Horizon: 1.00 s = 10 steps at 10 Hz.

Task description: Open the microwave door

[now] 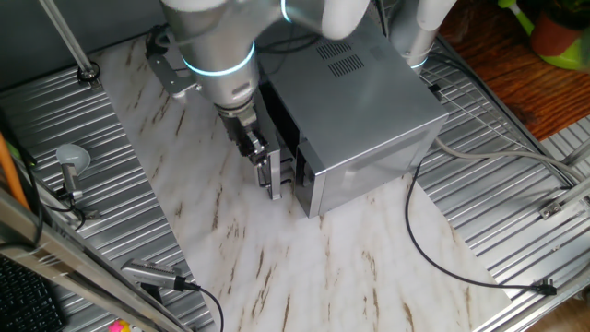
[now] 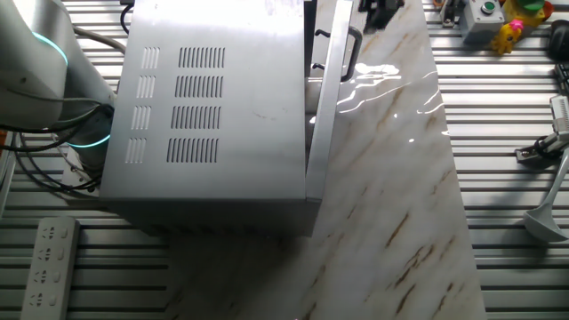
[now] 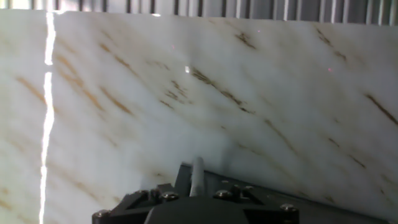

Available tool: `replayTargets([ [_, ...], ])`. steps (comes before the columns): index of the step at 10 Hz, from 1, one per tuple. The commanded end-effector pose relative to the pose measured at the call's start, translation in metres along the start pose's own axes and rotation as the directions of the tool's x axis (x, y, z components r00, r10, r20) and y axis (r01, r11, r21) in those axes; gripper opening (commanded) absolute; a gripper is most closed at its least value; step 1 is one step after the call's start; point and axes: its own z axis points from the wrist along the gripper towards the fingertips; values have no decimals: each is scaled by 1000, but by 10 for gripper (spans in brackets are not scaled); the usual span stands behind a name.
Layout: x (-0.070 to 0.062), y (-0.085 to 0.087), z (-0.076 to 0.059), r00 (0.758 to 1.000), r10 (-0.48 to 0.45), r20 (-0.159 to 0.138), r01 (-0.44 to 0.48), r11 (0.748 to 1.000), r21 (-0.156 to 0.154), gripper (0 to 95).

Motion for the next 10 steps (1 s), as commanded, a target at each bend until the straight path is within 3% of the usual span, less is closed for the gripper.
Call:
replayTargets([
  [1,9,7,-18,1000,-7,-30,9,998,54,0],
  [3,17,9,-29,999,-15,-46,18,997,71,0],
  [5,28,5,-32,998,-2,-55,5,998,66,0],
  [6,34,5,-30,999,4,-53,-1,998,62,0],
  [9,71,1,-8,998,35,-47,-33,998,49,0],
  [10,77,1,-3,998,39,-47,-37,999,39,0],
])
